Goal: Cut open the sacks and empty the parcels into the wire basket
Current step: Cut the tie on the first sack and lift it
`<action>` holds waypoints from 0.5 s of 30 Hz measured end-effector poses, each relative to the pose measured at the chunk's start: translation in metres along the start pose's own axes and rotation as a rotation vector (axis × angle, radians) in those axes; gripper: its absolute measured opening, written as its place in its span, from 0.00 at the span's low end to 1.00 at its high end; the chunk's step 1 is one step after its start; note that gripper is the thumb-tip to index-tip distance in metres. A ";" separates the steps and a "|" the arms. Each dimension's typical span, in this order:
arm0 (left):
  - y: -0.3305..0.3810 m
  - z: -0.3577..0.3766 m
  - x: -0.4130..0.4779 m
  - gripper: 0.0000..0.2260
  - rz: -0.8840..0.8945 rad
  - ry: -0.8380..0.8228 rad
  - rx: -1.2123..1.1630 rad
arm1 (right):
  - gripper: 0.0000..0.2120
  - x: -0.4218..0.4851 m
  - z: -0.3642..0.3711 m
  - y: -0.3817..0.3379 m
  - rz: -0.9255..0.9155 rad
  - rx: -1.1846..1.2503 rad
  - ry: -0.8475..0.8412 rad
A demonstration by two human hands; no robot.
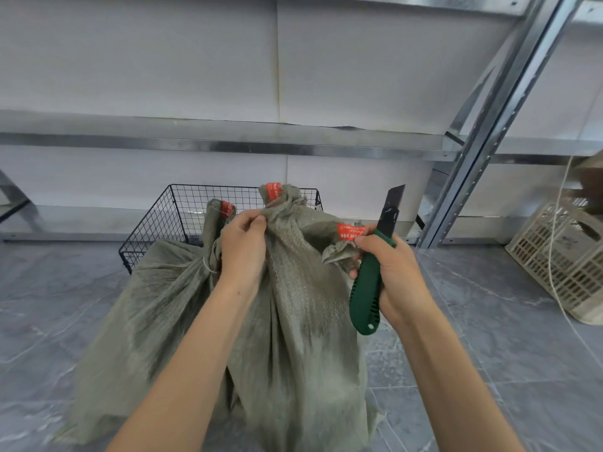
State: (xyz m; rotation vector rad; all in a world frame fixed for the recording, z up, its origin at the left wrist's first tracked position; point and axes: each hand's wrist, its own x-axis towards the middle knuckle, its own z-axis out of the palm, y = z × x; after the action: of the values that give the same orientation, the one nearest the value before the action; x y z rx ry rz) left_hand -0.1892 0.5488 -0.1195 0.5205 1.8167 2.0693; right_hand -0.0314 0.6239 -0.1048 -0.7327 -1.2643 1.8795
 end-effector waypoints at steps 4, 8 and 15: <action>0.009 0.008 0.008 0.12 0.056 -0.012 0.032 | 0.10 -0.001 0.001 -0.003 -0.012 0.015 0.023; 0.010 0.010 0.016 0.11 0.006 0.001 0.009 | 0.09 -0.002 -0.001 -0.007 -0.045 -0.052 0.018; 0.011 0.006 -0.011 0.14 0.346 0.051 0.417 | 0.07 0.002 0.005 0.009 -0.054 -0.153 -0.056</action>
State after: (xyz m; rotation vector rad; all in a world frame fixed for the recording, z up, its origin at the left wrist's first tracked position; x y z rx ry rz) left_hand -0.1763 0.5475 -0.1081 0.9582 2.3422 1.9134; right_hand -0.0391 0.6213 -0.1111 -0.7222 -1.4612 1.7859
